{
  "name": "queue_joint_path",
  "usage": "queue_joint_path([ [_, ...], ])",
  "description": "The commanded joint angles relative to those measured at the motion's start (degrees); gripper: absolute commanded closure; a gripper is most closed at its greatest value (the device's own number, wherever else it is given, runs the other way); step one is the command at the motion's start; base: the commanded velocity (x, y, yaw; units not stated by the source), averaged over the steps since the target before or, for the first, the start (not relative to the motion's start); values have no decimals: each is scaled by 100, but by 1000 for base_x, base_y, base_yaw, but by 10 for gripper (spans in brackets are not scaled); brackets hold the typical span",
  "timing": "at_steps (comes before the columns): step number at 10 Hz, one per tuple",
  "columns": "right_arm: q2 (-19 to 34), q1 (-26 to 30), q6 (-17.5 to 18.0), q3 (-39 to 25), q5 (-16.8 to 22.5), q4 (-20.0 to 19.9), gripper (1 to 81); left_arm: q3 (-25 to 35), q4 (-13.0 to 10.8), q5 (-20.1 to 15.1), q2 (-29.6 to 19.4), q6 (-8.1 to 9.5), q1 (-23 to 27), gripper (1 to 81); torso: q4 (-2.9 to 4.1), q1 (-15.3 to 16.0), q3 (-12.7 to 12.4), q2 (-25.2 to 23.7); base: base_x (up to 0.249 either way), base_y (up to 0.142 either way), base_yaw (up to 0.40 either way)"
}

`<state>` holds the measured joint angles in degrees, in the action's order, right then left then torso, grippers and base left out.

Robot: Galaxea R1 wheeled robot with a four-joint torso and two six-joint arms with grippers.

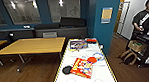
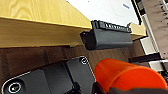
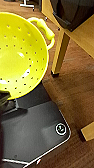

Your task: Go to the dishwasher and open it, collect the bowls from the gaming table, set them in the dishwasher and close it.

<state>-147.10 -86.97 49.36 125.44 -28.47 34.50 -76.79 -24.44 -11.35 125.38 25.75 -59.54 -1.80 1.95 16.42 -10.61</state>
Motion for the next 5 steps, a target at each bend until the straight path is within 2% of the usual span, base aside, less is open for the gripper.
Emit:
queue_joint_path([
  [1,-75,131,3,321,104,180,811,-538,-526,387,101,-8,-237,811,0,0,11,0,0,0,0],
  [2,-189,105,3,478,113,180,811,-834,-614,553,232,-8,-466,811,0,-7,-28,-2,0,0,0],
  [4,-505,79,-14,899,403,189,811,-1512,-640,1131,487,-17,-879,811,0,-11,-30,-6,0,0,0],
  [5,-639,52,-14,1087,403,250,811,-1690,-641,1276,550,-17,-1020,811,0,-11,-33,-9,0,0,0],
])
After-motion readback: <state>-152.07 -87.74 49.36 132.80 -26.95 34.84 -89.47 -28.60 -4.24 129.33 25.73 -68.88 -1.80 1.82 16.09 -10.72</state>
